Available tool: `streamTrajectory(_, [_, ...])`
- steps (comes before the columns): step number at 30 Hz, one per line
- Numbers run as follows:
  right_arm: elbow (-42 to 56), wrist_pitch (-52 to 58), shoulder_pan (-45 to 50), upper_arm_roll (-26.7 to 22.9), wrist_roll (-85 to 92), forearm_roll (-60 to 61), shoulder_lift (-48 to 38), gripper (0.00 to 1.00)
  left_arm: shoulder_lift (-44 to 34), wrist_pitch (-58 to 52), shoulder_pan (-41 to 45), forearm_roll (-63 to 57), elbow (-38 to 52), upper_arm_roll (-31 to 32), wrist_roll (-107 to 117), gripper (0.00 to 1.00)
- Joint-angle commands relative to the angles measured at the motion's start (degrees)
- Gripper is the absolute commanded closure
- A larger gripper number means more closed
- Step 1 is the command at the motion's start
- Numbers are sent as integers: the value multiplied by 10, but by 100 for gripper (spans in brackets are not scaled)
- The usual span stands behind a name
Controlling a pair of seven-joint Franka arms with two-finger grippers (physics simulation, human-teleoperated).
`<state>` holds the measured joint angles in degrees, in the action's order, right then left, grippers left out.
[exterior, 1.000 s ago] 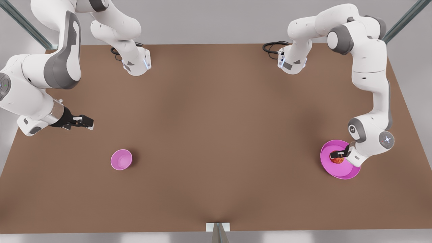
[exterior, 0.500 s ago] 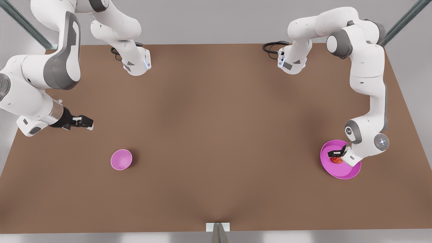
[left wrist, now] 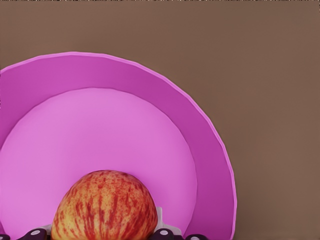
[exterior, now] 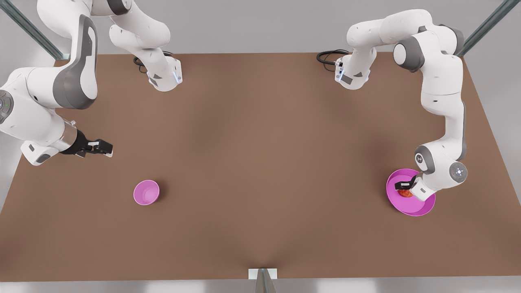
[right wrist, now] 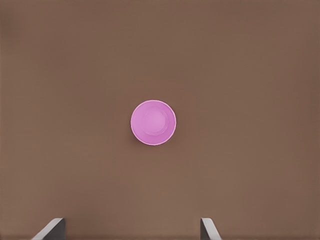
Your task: Use the left arm to pick up the apple from the plate, transfer it to the gripper of the right arm, and then use the right arm to place it into the bowl
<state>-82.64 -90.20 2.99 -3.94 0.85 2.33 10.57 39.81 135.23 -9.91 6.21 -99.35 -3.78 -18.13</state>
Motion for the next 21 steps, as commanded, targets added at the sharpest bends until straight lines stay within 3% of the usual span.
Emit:
streamTrajectory(1, [0, 0, 0, 0, 5, 0, 0, 0, -7, -14, 2, 1, 2, 0, -11, 25])
streamTrajectory(5, [2, 0, 0, 0, 5, 0, 0, 0, -61, -125, 4, 1, 41, 3, -13, 28])
streamTrajectory(8, [2, 0, 0, 0, 5, 0, 0, 0, -81, -267, 4, 43, 142, 98, 13, 28])
streamTrajectory(11, [2, 0, 0, 0, 5, 0, 0, 0, -68, -265, 5, 115, 181, 200, -17, 28])
streamTrajectory(12, [2, 0, 0, 0, 5, 0, 0, 0, -54, -259, 12, 173, 195, 219, -143, 28])
streamTrajectory(15, [2, 0, 0, 0, 2, 1, 0, 0, -13, -190, 89, 364, 215, 225, -412, 26])
streamTrajectory(18, [2, -1, 5, 3, -4, 79, 2, 0, 25, -134, 164, 572, 223, 224, -672, 26])
streamTrajectory(21, [3, -5, -1, 3, 1, 214, 44, 0, 76, -82, 221, 648, 292, 225, -771, 26])
